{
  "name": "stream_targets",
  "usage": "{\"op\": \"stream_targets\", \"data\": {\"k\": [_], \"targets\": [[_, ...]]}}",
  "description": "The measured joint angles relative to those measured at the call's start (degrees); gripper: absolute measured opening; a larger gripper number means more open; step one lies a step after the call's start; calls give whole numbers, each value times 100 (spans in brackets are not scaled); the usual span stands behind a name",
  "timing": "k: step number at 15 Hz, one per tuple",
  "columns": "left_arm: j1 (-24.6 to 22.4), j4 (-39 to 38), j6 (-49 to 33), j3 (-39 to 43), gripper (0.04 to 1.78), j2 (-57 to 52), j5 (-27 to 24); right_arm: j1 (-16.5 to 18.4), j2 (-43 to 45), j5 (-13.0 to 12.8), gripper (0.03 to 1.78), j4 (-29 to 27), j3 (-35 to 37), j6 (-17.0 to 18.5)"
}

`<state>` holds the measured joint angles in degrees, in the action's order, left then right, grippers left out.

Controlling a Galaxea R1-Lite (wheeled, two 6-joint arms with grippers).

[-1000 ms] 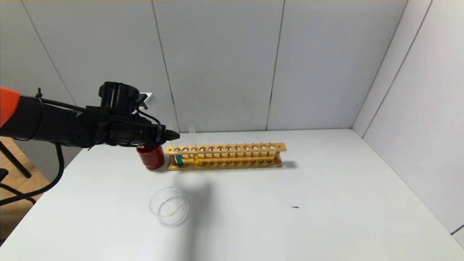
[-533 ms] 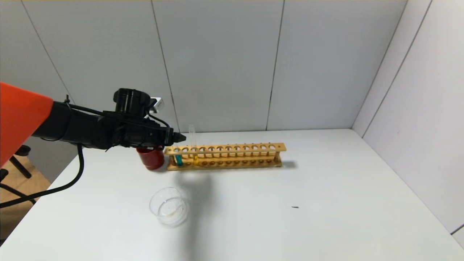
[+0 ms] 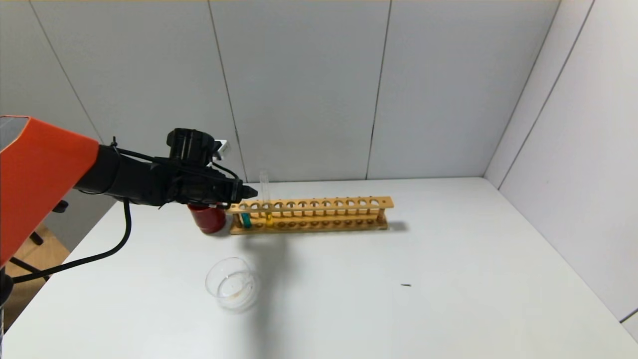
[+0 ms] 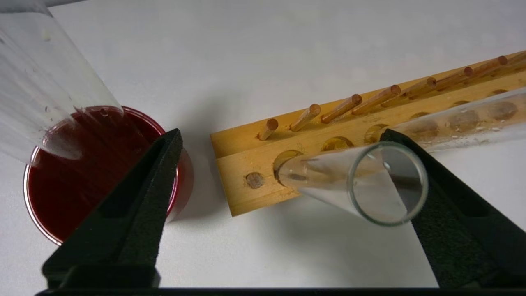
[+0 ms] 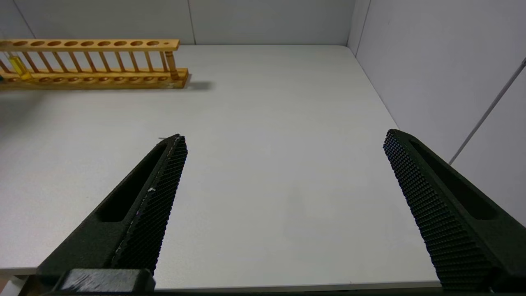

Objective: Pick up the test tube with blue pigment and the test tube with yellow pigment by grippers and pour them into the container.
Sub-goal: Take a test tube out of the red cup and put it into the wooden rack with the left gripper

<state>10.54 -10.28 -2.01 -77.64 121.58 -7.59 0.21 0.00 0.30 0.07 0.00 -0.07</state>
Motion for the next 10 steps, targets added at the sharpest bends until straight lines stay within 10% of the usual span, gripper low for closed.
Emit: {"op": "stream_targets", "data": {"k": [10], "targets": [[72,-24,-18,-66,32,238,0,-2,0,2,175,0,0,0]]}}
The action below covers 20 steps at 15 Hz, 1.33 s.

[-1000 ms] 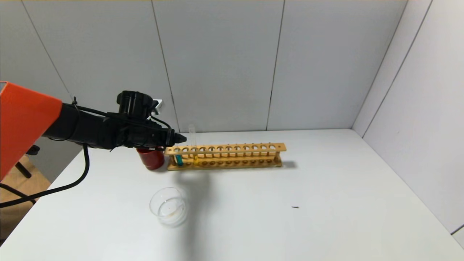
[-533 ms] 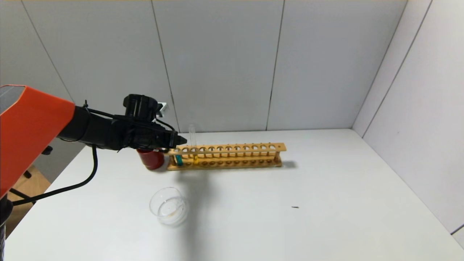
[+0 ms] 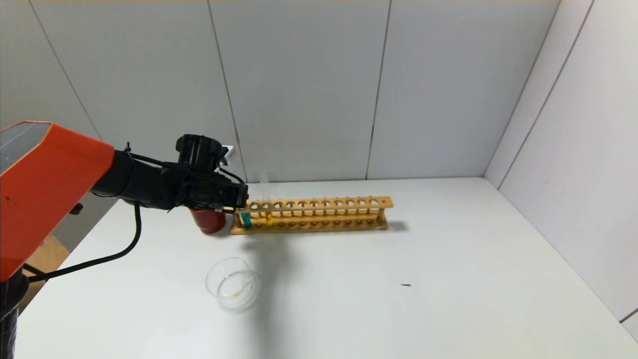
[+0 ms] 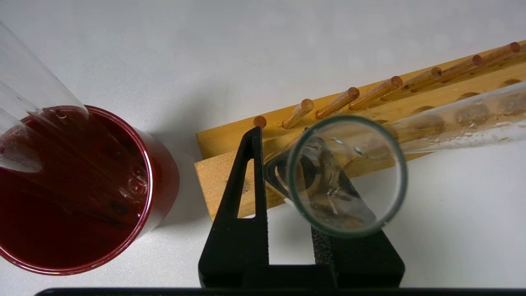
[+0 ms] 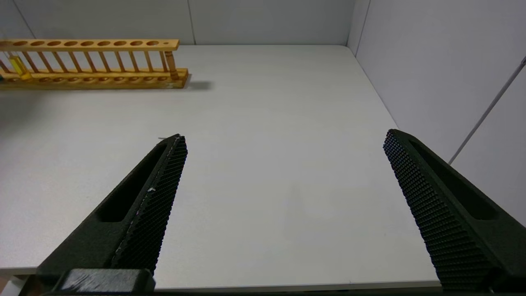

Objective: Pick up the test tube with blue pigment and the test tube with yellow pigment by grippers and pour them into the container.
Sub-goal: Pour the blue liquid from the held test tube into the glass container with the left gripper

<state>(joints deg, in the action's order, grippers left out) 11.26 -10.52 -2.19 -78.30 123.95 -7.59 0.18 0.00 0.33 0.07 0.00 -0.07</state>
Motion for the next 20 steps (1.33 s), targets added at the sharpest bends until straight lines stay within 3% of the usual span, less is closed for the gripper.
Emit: {"op": "stream_targets", "data": {"k": [9,13,20], "targets": [[66,5,-160,13,32,-166,145,0,0,0,175,0,0,0],[63,-111,-190,-96,32,-931,297,0,0,-2,175,0,0,0],[59,479,-149,-271,32,-2294,311,0,0,-2,175,0,0,0]]}}
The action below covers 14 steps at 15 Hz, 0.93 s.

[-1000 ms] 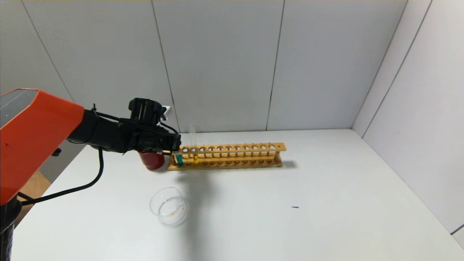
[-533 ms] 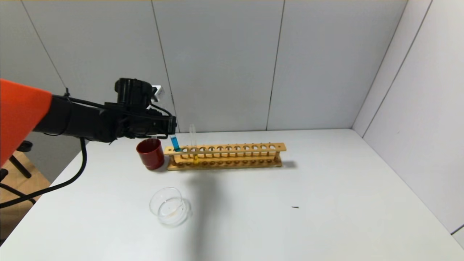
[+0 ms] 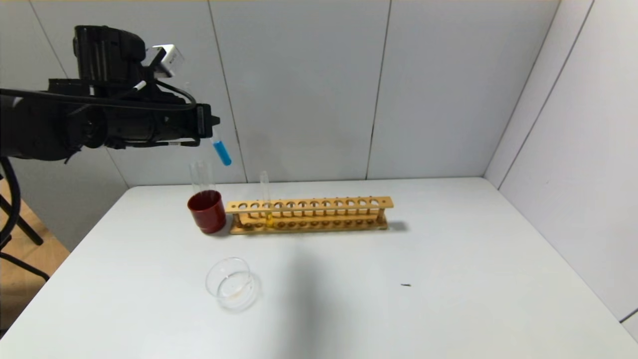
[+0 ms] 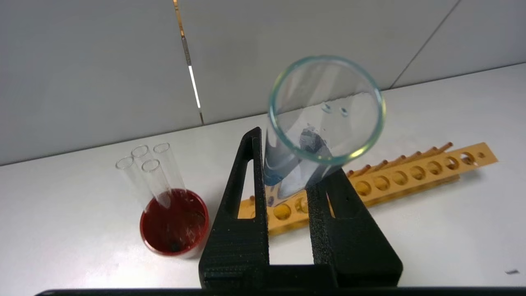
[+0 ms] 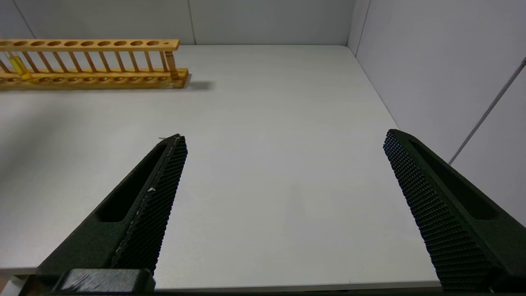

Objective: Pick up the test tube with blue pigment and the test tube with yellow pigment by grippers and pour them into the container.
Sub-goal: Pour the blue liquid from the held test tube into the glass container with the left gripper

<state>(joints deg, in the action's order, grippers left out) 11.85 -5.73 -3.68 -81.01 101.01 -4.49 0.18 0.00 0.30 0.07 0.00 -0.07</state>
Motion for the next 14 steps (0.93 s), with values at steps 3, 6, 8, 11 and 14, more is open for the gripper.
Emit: {"op": "stream_targets", "data": {"k": [3,6,8,11,14], "targets": [[-2,249,232,628,32,-589,-26,0,0,0,175,0,0,0],[-66,306,845,1662,32,-1242,-46,0,0,2,175,0,0,2],[-227,308,1225,2356,32,-1574,-89,0,0,0,175,0,0,0],[-822,282,2074,3112,32,-1868,-647,-2,0,2,175,0,0,0],[-1369,235,3155,3416,32,-1909,-955,0,0,0,175,0,0,0]]}}
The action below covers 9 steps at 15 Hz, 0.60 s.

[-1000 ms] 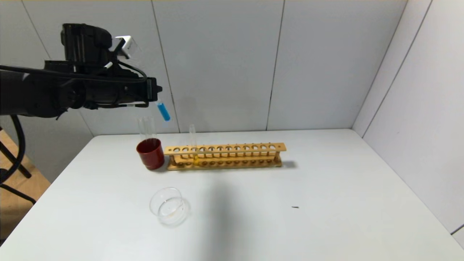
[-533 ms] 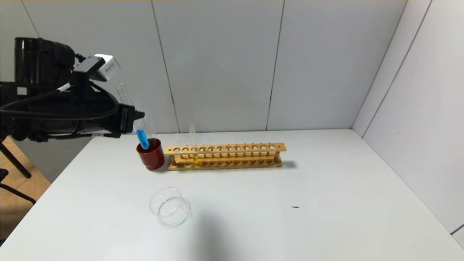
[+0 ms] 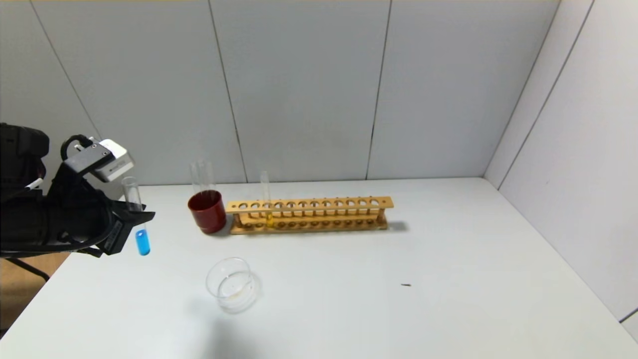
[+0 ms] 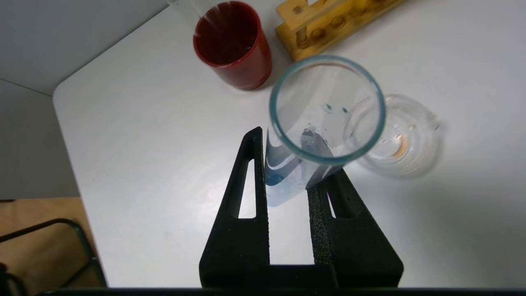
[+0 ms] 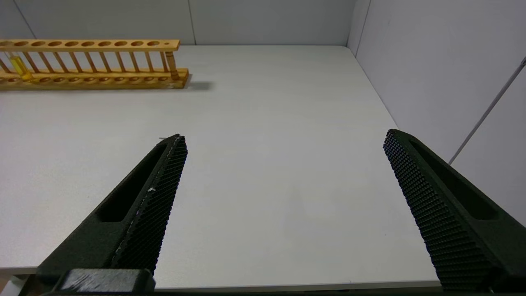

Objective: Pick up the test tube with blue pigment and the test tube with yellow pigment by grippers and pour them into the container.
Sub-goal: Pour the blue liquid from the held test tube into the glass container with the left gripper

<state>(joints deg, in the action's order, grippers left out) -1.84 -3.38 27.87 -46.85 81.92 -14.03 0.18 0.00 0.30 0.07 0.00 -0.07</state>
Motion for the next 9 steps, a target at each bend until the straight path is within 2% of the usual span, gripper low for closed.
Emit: {"op": "stream_targets", "data": {"k": [2,5,7,9], "targets": [[-100,-67,507,16,32,13,-43,2,0,2,175,0,0,0],[-188,-227,1694,41,32,55,-74,0,0,2,175,0,0,0],[-173,-288,2026,57,32,168,-165,-2,0,0,175,0,0,0],[-168,-803,2356,38,32,380,-206,2,0,2,175,0,0,0]]}}
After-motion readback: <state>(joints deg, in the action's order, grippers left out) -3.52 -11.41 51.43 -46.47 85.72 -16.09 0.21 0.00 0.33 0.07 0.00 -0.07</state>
